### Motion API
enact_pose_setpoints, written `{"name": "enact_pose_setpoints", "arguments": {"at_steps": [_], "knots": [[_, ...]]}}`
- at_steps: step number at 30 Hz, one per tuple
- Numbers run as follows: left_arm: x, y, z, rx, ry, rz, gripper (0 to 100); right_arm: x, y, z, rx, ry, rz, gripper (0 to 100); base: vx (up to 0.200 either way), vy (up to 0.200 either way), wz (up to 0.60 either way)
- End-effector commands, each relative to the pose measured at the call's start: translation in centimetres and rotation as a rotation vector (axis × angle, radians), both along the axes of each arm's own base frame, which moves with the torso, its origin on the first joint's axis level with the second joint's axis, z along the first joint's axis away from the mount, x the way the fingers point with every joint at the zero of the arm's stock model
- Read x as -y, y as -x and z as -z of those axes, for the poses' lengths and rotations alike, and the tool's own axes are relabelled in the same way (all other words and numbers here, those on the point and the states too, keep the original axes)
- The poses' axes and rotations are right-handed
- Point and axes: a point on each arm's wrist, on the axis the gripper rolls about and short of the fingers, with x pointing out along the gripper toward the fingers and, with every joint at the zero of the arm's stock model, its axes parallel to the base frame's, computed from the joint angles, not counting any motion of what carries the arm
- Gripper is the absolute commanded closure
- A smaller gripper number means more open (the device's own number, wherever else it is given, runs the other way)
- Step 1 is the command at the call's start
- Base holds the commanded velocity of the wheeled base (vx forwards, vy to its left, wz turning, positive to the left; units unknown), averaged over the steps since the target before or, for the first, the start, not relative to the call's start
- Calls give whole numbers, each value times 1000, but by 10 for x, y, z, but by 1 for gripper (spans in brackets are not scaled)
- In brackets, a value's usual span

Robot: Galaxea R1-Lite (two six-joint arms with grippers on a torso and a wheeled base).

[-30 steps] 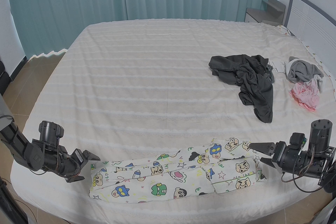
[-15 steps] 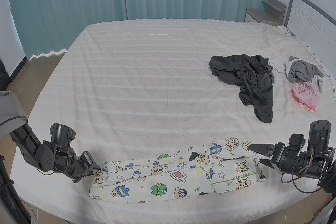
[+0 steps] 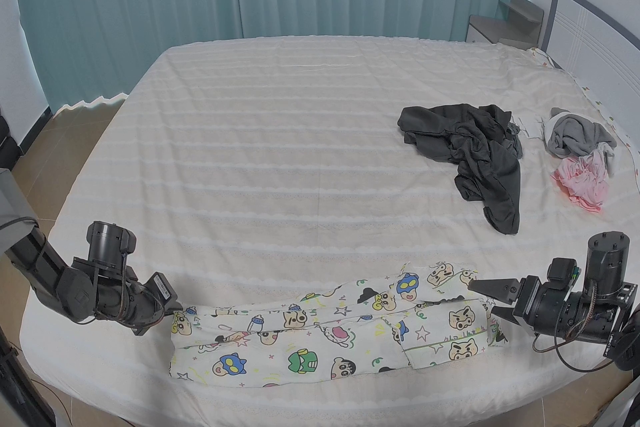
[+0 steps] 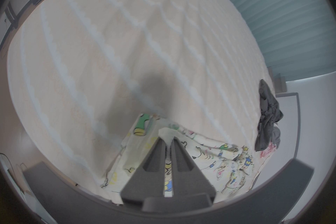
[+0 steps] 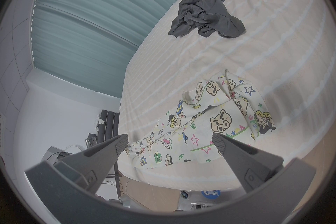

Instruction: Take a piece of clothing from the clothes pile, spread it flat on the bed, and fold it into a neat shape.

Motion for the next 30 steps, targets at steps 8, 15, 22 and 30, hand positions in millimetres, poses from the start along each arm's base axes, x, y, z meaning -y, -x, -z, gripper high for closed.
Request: {"name": "enact_pose_setpoints", "arguments": {"at_steps": [8,15,22,30], "knots": [[4,-9,-46,194,15,16,100,0,0,1,-4,2,-1,0,0,0,0],[8,-12,-68,298,3,57,100,0,0,1,-3,1,-1,0,0,0,0],[8,-14,-74,400,-25,92,100,0,0,1,-2,2,-2,0,0,0,0],[12,-1,-62,426,-84,179,100,0,0,1,-2,2,-2,0,0,0,0]]}}
